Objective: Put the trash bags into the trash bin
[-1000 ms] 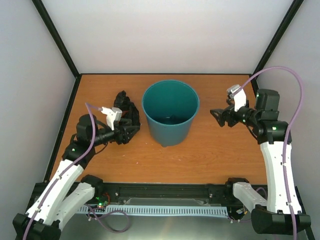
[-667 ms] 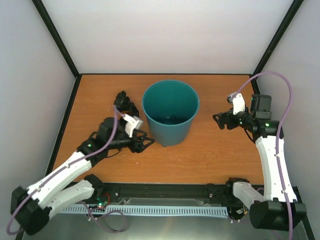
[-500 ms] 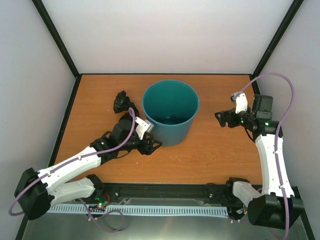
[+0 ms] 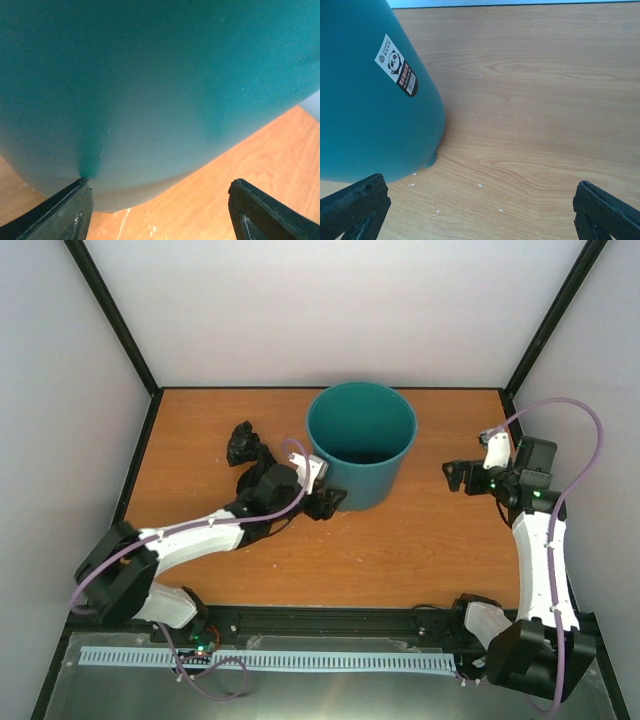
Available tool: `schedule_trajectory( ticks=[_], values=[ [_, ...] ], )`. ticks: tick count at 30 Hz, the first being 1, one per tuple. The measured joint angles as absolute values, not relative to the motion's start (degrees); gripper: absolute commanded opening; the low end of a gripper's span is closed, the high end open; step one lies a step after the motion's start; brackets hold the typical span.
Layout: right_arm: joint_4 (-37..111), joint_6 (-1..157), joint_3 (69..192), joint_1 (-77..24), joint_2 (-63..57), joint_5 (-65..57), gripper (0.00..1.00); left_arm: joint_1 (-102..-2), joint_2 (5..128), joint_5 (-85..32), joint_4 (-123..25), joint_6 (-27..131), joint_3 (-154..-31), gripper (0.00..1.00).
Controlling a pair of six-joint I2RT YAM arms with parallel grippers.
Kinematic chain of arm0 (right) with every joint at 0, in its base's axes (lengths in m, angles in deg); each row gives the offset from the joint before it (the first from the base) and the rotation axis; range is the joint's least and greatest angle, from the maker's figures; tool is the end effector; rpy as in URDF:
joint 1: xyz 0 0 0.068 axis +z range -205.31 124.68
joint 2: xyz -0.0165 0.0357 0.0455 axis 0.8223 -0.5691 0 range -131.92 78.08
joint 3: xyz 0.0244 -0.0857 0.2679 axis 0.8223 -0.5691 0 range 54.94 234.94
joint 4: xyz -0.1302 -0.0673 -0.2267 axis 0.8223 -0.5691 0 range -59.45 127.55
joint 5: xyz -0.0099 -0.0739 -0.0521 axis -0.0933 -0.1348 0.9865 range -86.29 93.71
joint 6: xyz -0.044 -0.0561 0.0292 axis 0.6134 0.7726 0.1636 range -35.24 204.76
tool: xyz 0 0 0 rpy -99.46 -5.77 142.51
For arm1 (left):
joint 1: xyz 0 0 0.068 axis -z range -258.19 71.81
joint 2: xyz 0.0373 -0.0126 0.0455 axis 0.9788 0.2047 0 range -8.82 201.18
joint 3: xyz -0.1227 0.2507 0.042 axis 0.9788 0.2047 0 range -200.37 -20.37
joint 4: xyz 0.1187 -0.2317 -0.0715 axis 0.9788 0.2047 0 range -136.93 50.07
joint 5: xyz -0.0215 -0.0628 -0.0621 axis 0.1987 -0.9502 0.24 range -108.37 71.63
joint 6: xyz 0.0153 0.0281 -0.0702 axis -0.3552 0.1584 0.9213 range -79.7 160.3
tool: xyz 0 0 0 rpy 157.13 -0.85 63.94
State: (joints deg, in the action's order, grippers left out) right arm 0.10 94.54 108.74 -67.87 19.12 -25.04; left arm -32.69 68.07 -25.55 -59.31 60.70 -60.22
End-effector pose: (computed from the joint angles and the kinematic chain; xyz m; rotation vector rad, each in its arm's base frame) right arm 0.2352 -0.0202 0.2960 -0.1955 2.2226 0.3690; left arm 0.2208 -0.2363 0.2170 0.5393 2.0337 -0.8440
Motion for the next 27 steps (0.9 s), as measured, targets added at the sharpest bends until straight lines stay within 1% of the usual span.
schedule_trajectory(
  ticks=[6,11,16,18,21,24,27],
  values=[
    [0.01,93.36,108.78,-75.83,18.99,-26.72,1.00,-32.69,81.88,-24.50,-63.56,60.70,-71.72,0.75],
    [0.01,93.28,108.78,-76.86,19.55,-28.32,1.00,-32.69,96.09,-25.55,-64.12,60.66,-87.92,0.73],
    [-0.01,93.34,108.69,-76.88,20.93,-30.07,1.00,-32.69,107.01,-27.41,-59.90,59.61,-104.00,0.73],
    [-0.01,93.49,108.50,-76.88,21.48,-30.81,1.00,-32.69,107.06,-27.65,-57.87,59.26,-105.16,0.75],
    [-0.31,93.84,108.41,-76.88,21.83,-32.41,1.00,-32.69,102.45,-27.65,-54.38,59.28,-101.82,0.76],
    [-0.51,94.46,108.37,-76.92,21.85,-34.13,1.00,-32.69,92.98,-25.62,-48.47,59.74,-94.76,0.83],
    [-0.73,95.33,108.02,-76.92,22.18,-35.71,1.00,-32.69,81.55,-20.77,-42.29,61.88,-87.78,0.88]
  ],
)
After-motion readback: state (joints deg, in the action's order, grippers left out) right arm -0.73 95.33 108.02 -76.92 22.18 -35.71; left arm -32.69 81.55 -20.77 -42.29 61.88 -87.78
